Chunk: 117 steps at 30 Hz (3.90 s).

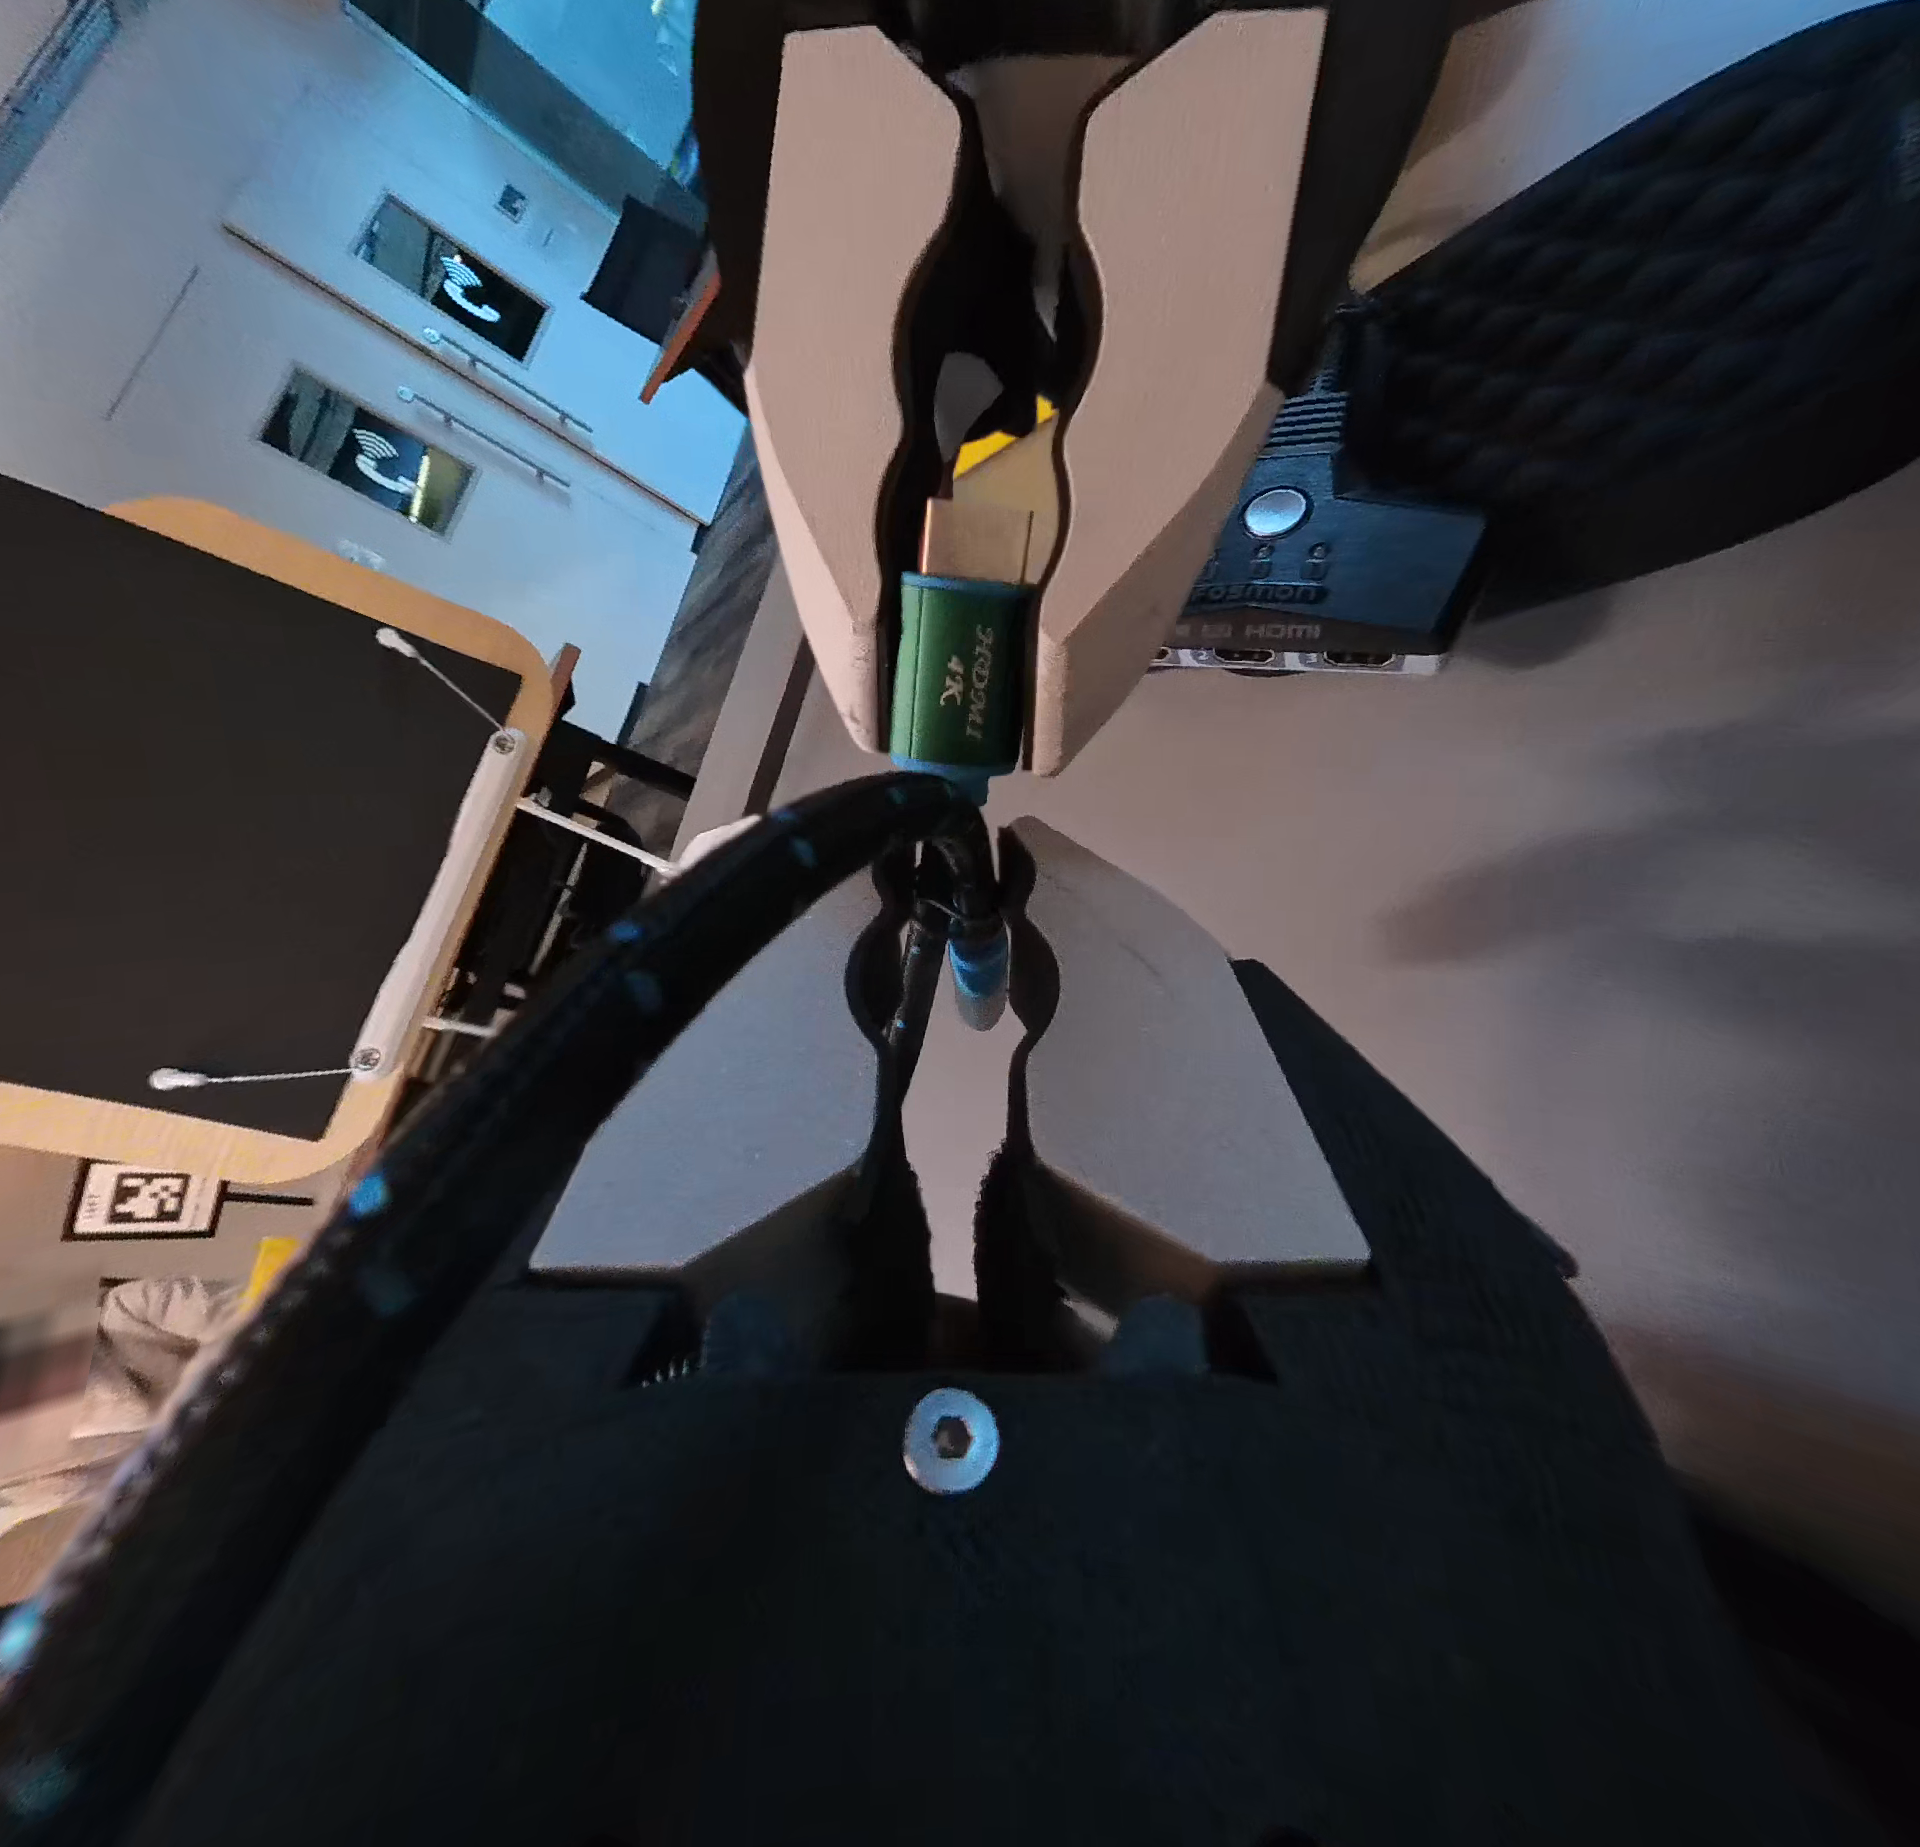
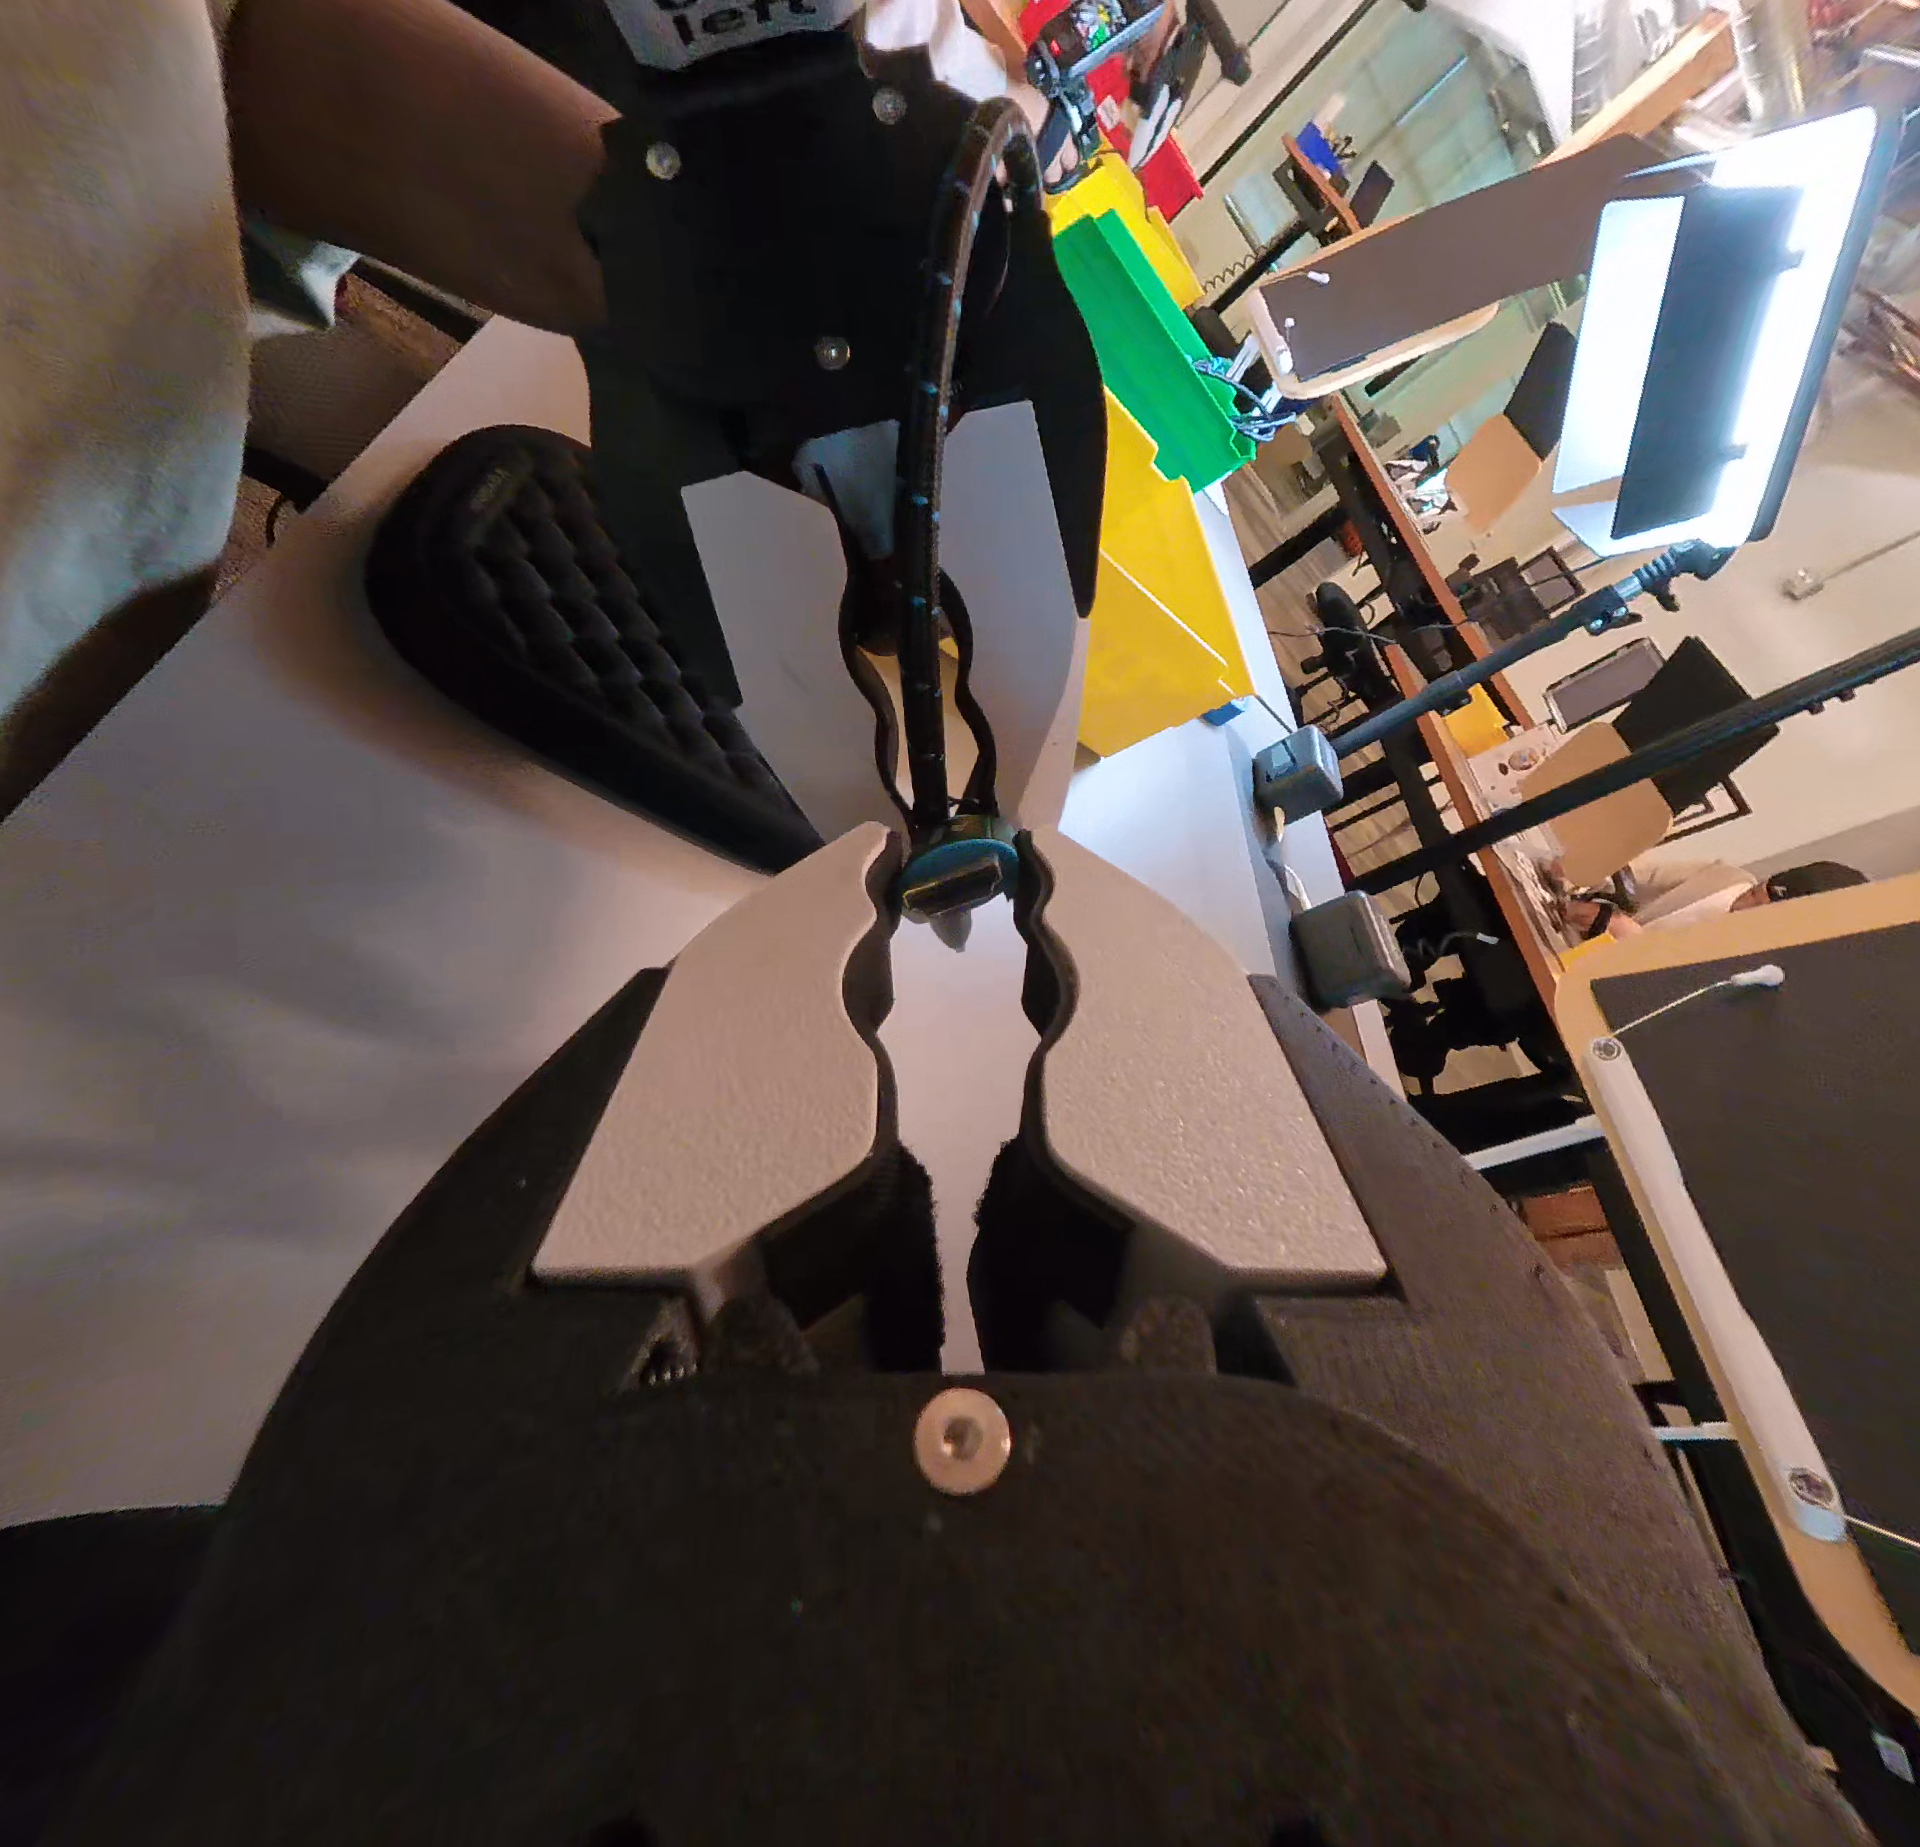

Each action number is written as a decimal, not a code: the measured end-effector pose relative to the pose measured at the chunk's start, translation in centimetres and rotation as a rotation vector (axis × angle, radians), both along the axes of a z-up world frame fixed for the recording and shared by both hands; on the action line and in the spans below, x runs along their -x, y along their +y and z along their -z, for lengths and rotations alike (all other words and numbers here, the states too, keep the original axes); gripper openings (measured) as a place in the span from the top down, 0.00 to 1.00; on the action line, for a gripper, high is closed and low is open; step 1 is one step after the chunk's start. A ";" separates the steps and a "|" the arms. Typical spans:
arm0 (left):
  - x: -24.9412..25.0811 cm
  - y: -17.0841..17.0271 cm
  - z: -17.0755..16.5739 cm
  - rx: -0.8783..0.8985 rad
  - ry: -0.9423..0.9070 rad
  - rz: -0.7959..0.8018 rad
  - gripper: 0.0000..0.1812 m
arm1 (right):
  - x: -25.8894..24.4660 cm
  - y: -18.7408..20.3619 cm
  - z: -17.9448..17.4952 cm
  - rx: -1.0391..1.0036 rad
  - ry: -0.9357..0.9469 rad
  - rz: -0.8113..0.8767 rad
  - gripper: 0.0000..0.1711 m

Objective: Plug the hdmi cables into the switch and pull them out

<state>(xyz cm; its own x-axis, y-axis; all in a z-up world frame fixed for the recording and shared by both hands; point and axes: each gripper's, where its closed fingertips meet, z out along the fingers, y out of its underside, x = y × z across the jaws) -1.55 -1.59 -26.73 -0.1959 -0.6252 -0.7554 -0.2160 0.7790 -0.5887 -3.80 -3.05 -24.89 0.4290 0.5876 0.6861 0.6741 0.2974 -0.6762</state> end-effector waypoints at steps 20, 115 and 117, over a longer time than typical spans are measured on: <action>2.7 2.9 4.0 0.118 0.507 -0.279 0.94 | -5.7 -1.6 3.6 0.254 -0.042 0.269 0.78; -0.2 2.1 8.6 -0.242 0.645 -0.445 0.94 | -9.0 -3.9 10.3 0.498 -0.149 0.436 0.79; -0.1 2.3 8.6 -0.281 0.656 -0.462 0.94 | -8.9 -3.8 10.5 0.513 -0.151 0.444 0.79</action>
<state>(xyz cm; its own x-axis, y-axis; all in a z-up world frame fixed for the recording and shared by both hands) -1.43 0.68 -35.28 -0.4193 -0.5564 -0.7174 -0.7786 0.6267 -0.0310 5.14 -6.81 -35.37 0.6260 0.6444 0.4392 0.7553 -0.3610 -0.5469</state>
